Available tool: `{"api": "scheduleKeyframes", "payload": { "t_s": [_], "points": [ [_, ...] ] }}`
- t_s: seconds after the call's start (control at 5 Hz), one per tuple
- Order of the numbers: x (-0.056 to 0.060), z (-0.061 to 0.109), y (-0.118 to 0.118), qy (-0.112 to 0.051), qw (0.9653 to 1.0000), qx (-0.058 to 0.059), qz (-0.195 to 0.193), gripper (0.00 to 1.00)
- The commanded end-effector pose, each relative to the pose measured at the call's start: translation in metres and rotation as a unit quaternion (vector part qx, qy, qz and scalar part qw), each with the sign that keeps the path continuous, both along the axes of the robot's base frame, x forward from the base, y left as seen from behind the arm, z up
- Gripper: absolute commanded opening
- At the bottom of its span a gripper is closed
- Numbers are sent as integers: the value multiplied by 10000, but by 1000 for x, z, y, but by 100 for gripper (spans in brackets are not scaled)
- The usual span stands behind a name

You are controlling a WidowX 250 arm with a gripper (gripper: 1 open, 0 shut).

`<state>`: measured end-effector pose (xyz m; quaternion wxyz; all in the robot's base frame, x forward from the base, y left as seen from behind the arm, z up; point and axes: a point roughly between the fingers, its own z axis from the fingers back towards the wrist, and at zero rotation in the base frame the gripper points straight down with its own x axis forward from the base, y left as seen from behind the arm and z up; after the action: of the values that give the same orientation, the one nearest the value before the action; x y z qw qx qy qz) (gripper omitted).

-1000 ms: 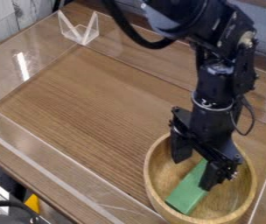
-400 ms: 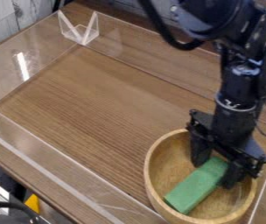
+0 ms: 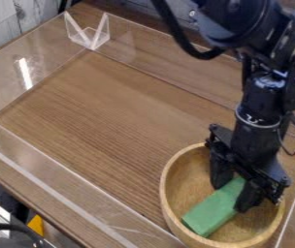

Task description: Remove the green block from inside the brown bowl and put it on the table

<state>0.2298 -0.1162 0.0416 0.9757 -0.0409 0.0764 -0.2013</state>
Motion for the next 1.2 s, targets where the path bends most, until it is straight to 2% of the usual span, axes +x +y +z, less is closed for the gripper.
{"api": "scheduleKeyframes", "payload": {
  "t_s": [0.0,0.2,0.6,1.0],
  "points": [
    [-1,16,-3,-268,9995,-121,134,0],
    [-6,22,-5,-331,9989,-170,299,0],
    [-2,43,7,-444,9979,-267,396,0],
    [-18,41,45,-421,9986,-273,-141,0]
  ]
}}
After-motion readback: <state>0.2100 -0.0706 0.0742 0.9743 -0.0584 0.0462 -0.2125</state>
